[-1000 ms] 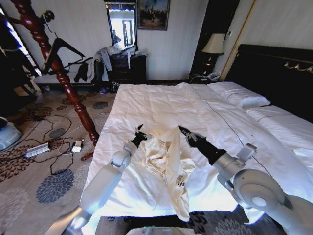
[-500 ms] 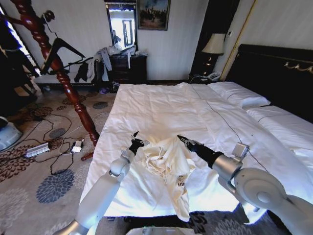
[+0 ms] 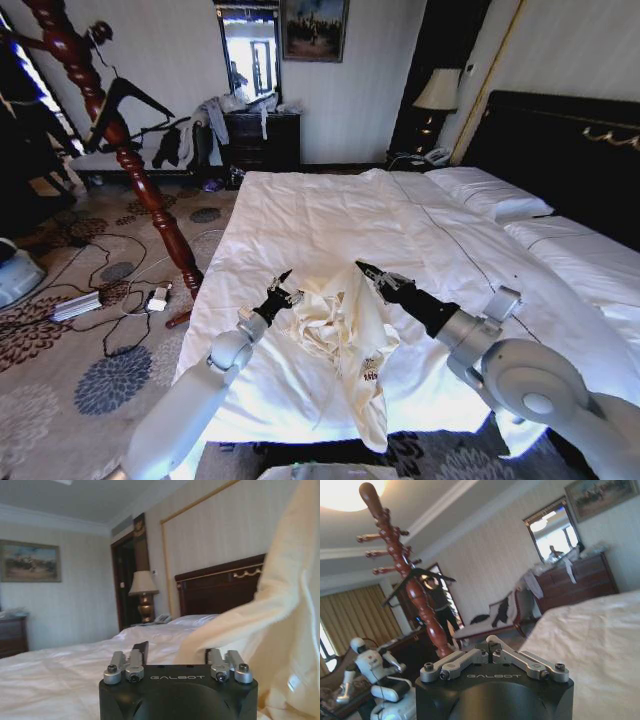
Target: Pick up the clothes from the bed and hang them on the clothes hanger.
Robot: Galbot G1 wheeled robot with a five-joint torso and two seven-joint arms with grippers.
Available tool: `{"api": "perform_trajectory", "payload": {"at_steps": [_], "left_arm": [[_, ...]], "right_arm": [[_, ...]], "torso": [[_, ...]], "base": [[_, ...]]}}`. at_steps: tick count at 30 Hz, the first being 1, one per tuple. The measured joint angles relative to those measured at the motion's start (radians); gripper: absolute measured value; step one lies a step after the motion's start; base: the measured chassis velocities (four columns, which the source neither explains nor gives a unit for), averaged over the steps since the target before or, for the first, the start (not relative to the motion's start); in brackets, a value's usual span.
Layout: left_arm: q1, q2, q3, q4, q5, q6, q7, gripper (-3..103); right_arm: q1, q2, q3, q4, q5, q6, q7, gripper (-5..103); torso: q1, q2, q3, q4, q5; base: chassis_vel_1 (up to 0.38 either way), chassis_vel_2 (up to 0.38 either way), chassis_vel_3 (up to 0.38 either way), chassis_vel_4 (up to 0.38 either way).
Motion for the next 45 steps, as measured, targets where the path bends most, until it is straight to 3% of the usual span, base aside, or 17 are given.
{"api": "perform_trajectory", "payload": {"at_steps": [3,4,6,8,9,11,18,23,27,29,31,33,36,37,40,42,45], "left_arm": [[0.003,0.011,-0.002,-0.007,0.000,-0.005,0.020,48],[0.006,0.021,-0.003,-0.011,0.000,-0.011,0.042,36],[0.008,0.025,-0.004,-0.013,0.000,-0.014,0.052,36],[0.012,0.030,-0.004,-0.017,0.000,-0.018,0.064,26],[0.015,0.033,-0.005,-0.022,-0.001,-0.020,0.070,26],[0.032,0.046,-0.012,-0.056,-0.015,-0.026,0.096,10],[0.093,0.110,-0.070,-0.179,-0.091,-0.006,0.166,0],[0.178,0.228,-0.163,-0.305,-0.227,0.053,0.216,0],[0.244,0.375,-0.266,-0.469,-0.471,0.154,0.242,0],[0.243,0.387,-0.271,-0.483,-0.508,0.168,0.243,0],[0.202,0.407,-0.246,-0.470,-0.626,0.217,0.241,0],[0.176,0.401,-0.214,-0.431,-0.638,0.232,0.237,0],[0.061,0.320,-0.048,-0.247,-0.614,0.251,0.221,0],[0.061,0.320,-0.048,-0.247,-0.614,0.251,0.221,0],[-0.040,0.176,0.070,-0.073,-0.584,0.258,0.205,0],[-0.052,0.154,0.081,-0.046,-0.581,0.260,0.203,0],[-0.115,0.033,0.120,0.098,-0.566,0.267,0.167,0]], "right_arm": [[0.002,0.000,0.001,0.000,-0.004,0.015,-0.016,0],[0.002,0.000,0.002,0.000,-0.009,0.027,-0.030,0],[0.002,0.001,0.002,0.000,-0.012,0.034,-0.038,0],[0.002,0.002,0.003,0.000,-0.016,0.044,-0.046,0],[0.003,0.003,0.004,0.000,-0.017,0.051,-0.050,0],[0.004,0.003,0.012,0.000,-0.021,0.066,-0.057,0],[0.003,0.006,0.014,0.000,-0.046,0.066,-0.003,0],[0.010,0.022,0.012,0.000,-0.056,0.055,0.051,0],[0.034,0.037,0.001,0.000,-0.002,0.033,0.073,0],[0.037,0.041,-0.003,0.000,0.001,0.030,0.070,0],[0.043,0.062,-0.025,0.000,0.006,0.012,0.052,0],[0.046,0.072,-0.038,0.000,0.007,0.006,0.047,0],[0.051,0.093,-0.065,-0.025,0.011,-0.008,0.034,0],[0.051,0.093,-0.065,-0.025,0.011,-0.008,0.034,0],[0.058,0.097,-0.074,-0.076,0.025,-0.019,0.033,0],[0.061,0.099,-0.077,-0.085,0.025,-0.021,0.033,0],[0.082,0.117,-0.094,-0.109,0.025,-0.035,0.053,0]], "torso": [[0.000,0.000,0.000,0.0000,0.0000],[0.000,0.000,0.000,0.0000,0.0001],[0.000,0.000,0.000,0.0000,0.0000],[0.000,0.000,0.000,0.0000,0.0000],[0.000,0.000,0.000,0.0000,0.0000],[0.000,0.000,0.000,-0.0001,0.0000],[0.000,0.000,0.000,-0.0001,0.0001],[0.000,0.000,0.000,0.0000,0.0001],[0.000,0.000,0.000,0.0003,0.0003],[0.000,0.000,0.000,0.0003,0.0003],[0.000,0.000,0.000,0.0000,0.0005],[0.000,0.000,0.000,0.0000,0.0005],[0.000,0.000,0.000,0.0000,0.0000],[0.000,0.000,0.000,0.0000,0.0000],[0.000,0.000,0.000,-0.0005,0.0001],[0.000,0.000,0.000,-0.0005,0.0001],[0.000,0.000,0.000,-0.0001,0.0002]], "base": [[0.000,0.000,0.000,0.000],[0.000,0.000,0.000,0.000],[0.000,0.000,0.000,0.000],[0.000,0.000,0.000,0.000],[0.000,0.000,0.000,0.000],[0.000,0.000,0.000,0.000],[0.000,0.000,0.000,0.000],[0.000,0.000,0.000,0.000],[0.000,0.000,0.000,0.000],[0.000,0.000,0.000,0.000],[0.000,0.000,0.000,0.000],[0.000,0.000,0.000,0.000],[0.000,0.000,0.000,0.000],[0.000,0.000,0.000,0.000],[0.000,0.000,0.000,0.000],[0.000,0.000,0.000,0.000],[0.000,0.000,0.000,0.000]]}}
